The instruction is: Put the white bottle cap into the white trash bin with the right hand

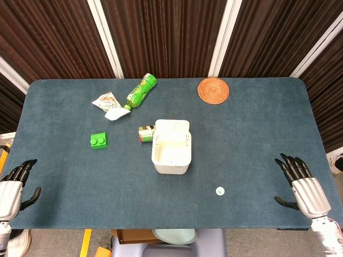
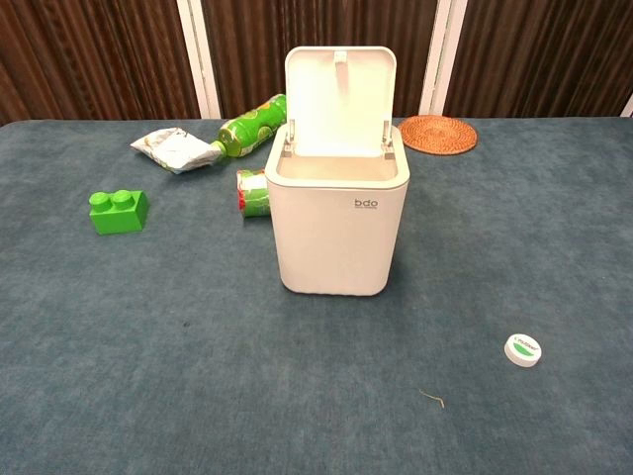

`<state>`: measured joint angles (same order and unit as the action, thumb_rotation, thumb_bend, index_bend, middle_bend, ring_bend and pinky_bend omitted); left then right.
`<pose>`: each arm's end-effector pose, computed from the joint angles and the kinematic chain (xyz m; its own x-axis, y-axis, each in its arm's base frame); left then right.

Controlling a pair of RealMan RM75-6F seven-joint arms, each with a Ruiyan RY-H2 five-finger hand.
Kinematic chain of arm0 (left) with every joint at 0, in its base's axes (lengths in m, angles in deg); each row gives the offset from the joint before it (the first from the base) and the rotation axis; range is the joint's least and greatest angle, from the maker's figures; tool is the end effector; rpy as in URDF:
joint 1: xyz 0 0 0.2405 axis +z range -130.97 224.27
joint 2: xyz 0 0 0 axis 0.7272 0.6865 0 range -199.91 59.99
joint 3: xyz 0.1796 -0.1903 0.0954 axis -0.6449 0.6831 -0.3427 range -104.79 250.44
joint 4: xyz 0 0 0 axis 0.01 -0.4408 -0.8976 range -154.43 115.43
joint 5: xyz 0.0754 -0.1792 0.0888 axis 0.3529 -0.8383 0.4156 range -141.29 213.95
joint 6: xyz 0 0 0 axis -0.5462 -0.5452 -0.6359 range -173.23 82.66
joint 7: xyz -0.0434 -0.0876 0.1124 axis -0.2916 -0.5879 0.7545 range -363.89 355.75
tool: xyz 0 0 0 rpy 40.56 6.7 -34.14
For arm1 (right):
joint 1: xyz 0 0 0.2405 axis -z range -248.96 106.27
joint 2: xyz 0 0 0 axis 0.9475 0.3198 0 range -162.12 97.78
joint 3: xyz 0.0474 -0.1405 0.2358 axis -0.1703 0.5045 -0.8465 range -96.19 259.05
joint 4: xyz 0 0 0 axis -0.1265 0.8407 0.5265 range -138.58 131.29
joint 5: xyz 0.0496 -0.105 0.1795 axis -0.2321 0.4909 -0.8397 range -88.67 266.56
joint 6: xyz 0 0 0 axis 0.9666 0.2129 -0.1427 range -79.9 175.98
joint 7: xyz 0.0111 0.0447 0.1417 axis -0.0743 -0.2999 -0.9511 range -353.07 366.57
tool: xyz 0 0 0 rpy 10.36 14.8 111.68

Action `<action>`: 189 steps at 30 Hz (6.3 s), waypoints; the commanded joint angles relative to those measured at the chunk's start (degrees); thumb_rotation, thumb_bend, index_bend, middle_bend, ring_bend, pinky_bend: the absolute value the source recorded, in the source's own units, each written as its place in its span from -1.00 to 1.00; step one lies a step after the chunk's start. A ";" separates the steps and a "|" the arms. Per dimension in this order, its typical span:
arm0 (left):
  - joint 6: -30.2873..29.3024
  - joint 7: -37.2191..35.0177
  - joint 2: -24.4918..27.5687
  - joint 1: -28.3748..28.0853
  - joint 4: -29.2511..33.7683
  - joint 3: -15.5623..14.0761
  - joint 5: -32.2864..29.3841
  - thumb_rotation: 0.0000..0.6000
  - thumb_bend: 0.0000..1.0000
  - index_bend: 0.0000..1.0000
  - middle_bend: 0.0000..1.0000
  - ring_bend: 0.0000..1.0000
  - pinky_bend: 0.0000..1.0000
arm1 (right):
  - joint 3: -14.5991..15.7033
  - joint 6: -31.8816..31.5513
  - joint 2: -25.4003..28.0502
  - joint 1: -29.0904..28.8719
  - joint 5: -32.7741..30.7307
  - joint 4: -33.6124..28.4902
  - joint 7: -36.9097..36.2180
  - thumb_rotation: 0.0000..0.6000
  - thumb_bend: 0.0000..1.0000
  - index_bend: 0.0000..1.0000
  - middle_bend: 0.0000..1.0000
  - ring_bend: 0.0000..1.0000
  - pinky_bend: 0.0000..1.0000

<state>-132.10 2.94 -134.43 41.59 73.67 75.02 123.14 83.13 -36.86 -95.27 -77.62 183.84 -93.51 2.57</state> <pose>-0.3257 0.1863 0.1637 0.4877 -0.0194 0.8728 0.8724 -0.0261 -0.4881 -0.3248 -0.1777 0.1547 0.4034 -0.0804 0.9115 -0.9058 -0.1765 0.3853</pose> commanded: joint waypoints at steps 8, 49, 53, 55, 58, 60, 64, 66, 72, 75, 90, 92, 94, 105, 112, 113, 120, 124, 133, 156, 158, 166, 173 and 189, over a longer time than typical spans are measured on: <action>1.02 0.11 0.27 -0.29 0.39 -0.20 -0.17 1.00 -0.25 -0.80 -0.73 -0.56 -0.11 | 0.14 -0.17 -0.24 -0.19 1.05 1.04 -0.63 1.00 -0.79 -0.99 -0.89 -1.00 -0.74; 1.33 -1.29 2.16 0.63 2.08 0.46 -3.05 1.00 -0.25 -0.72 -0.63 -0.51 -0.10 | 1.17 26.27 -3.85 -19.03 3.87 1.96 2.54 1.00 -0.25 -0.02 0.58 0.73 1.00; 1.56 -1.89 2.59 0.75 2.29 0.60 -3.72 1.00 -0.25 -0.72 -0.62 -0.51 -0.10 | 1.46 30.40 -7.72 -21.26 2.91 4.18 2.76 1.00 -0.25 -0.04 0.58 0.73 1.00; 1.68 -2.29 2.76 0.80 2.36 0.75 -4.17 1.00 -0.25 -0.71 -0.62 -0.51 -0.10 | 1.52 31.24 -9.19 -21.76 2.33 5.23 2.70 1.00 -0.25 -0.04 0.58 0.73 1.00; 1.84 -2.44 2.94 0.82 2.38 0.88 -4.57 1.00 -0.25 -0.70 -0.62 -0.51 -0.10 | 1.88 31.86 -11.19 -22.30 2.10 6.87 2.28 1.00 -0.25 -0.04 0.58 0.73 1.00; 1.86 -2.57 3.06 0.86 2.48 0.89 -4.62 1.00 -0.25 -0.70 -0.61 -0.51 -0.10 | 2.16 31.98 -12.23 -22.61 2.11 7.84 1.91 1.00 -0.25 -0.04 0.58 0.73 1.00; 1.83 -2.86 3.21 0.92 2.54 0.97 -4.74 1.00 -0.25 -0.68 -0.61 -0.51 -0.10 | 2.46 31.76 -13.26 -23.02 1.99 8.89 1.23 1.00 -0.25 -0.04 0.58 0.73 1.00; 1.86 -2.93 3.23 0.93 2.56 1.01 -4.83 1.00 -0.25 -0.68 -0.61 -0.51 -0.10 | 2.57 31.62 -13.54 -23.16 1.88 9.15 1.10 1.00 -0.25 -0.03 0.58 0.73 1.00; 1.85 -2.73 3.28 0.92 2.70 0.92 -4.56 1.00 -0.25 -0.67 -0.61 -0.51 -0.10 | 2.84 31.70 -14.67 -23.78 1.40 10.00 1.01 1.00 -0.25 -0.01 0.59 0.74 1.00; 1.81 -2.83 3.30 0.97 2.69 0.96 -4.64 1.00 -0.25 -0.67 -0.61 -0.51 -0.10 | 2.93 31.87 -15.27 -24.09 1.07 10.47 0.91 1.00 -0.25 -0.01 0.59 0.74 1.00; 1.80 -3.53 3.51 1.05 2.66 1.04 -4.63 1.00 -0.25 -0.67 -0.61 -0.51 -0.10 | 3.41 33.17 -16.91 -25.22 -0.94 11.89 1.73 1.00 -0.25 0.04 0.60 0.75 1.00; 1.78 -3.66 3.54 1.07 2.66 1.08 -4.66 1.00 -0.25 -0.67 -0.61 -0.51 -0.10 | 3.48 33.26 -17.03 -25.31 -1.19 12.00 1.80 1.00 -0.25 0.05 0.60 0.76 1.00; 1.75 -3.72 3.56 1.09 2.64 1.09 -4.66 1.00 -0.25 -0.67 -0.61 -0.51 -0.10 | 3.53 33.31 -17.12 -25.38 -1.41 12.11 1.94 1.00 -0.25 0.08 0.61 0.76 1.00; 1.95 -3.81 3.59 1.05 2.60 1.07 -4.68 1.00 -0.25 -0.67 -0.61 -0.51 -0.10 | 3.43 31.23 -17.15 -24.61 -2.38 12.50 1.88 1.00 -0.25 0.39 0.63 0.79 1.00; 2.08 -3.68 3.55 1.02 2.64 1.02 -4.69 1.00 -0.25 -0.67 -0.60 -0.51 -0.10 | 2.70 24.54 -14.11 -23.08 -0.68 9.39 0.90 1.00 -0.25 0.40 0.63 0.79 1.00; 2.12 -3.63 3.54 1.01 2.64 1.02 -4.72 1.00 -0.25 -0.67 -0.60 -0.51 -0.10 | 2.39 22.96 -13.33 -22.75 -0.25 8.33 0.97 1.00 -0.25 0.40 0.63 0.79 1.00; 2.50 -3.04 3.41 0.83 2.78 0.88 -4.66 1.00 -0.25 -0.66 -0.60 -0.51 -0.10 | -1.29 16.15 -5.00 -21.76 0.23 -5.17 8.93 1.00 -0.25 0.38 0.63 0.79 1.00; 2.91 -2.53 3.25 0.67 2.86 0.78 -4.75 1.00 -0.25 -0.66 -0.60 -0.51 -0.10 | -4.14 16.71 -0.20 -22.40 -2.91 -14.96 13.71 1.00 -0.25 0.37 0.63 0.79 1.00; 3.36 -2.05 3.18 0.47 3.02 0.66 -4.85 1.00 -0.25 -0.66 -0.59 -0.51 -0.09 | -11.69 22.48 -0.97 -28.42 -12.93 -19.85 19.84 1.00 -0.25 0.35 0.63 0.79 1.00; 3.40 -2.67 3.45 0.50 2.94 0.52 -4.73 1.00 -0.25 -0.65 -0.58 -0.51 -0.09 | -15.07 26.76 -15.63 -37.71 -21.65 -7.04 24.31 1.00 -0.69 -0.43 0.63 0.79 1.00; 3.59 -2.61 3.45 0.42 2.93 0.51 -4.80 1.00 -0.25 -0.65 -0.58 -0.51 -0.09 | -14.57 25.05 -14.14 -36.61 -19.78 -8.51 23.23 1.00 -0.71 -0.48 0.63 0.79 1.00; 3.53 -1.95 3.29 0.37 3.03 0.42 -4.64 1.00 -0.25 -0.64 -0.57 -0.50 -0.09 | -8.73 6.88 -6.54 -25.00 -5.99 -14.45 21.29 1.00 -0.71 -0.39 0.63 0.77 1.00; 3.71 -0.48 2.93 0.18 3.36 0.19 -4.34 1.00 -0.25 -0.63 -0.57 -0.50 -0.09 | -0.55 -9.83 -3.21 -10.79 1.95 -4.65 17.87 1.00 -0.71 -0.28 0.59 0.53 0.94; 6.49 0.59 1.94 -0.90 2.17 0.32 -6.53 1.00 -0.25 -0.63 -0.57 -0.50 -0.09 | -2.27 -10.60 -9.32 -3.93 -4.61 14.48 1.14 1.00 -0.71 -0.66 -0.67 -0.89 -0.64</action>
<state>-125.70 3.56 -132.44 40.75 75.91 75.35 116.69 81.03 -50.33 -104.59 -81.88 180.91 -78.06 3.46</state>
